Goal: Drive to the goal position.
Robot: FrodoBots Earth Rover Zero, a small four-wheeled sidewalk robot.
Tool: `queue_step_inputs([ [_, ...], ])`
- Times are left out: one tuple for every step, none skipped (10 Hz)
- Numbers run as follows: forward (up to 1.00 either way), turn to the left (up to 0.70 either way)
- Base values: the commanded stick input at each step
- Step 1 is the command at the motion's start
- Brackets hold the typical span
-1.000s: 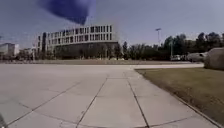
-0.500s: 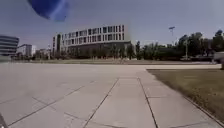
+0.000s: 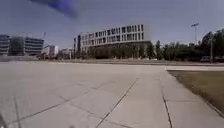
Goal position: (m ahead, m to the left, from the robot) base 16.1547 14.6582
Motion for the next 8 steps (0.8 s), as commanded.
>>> queue_step_inputs([
  [0.0, 1.0],
  [0.0, 1.0],
  [0.0, 1.0],
  [0.39, 0.77],
  [0.82, 0.51],
  [0.26, 0.84],
  [1.0, 0.39],
  [1.0, 0.02],
])
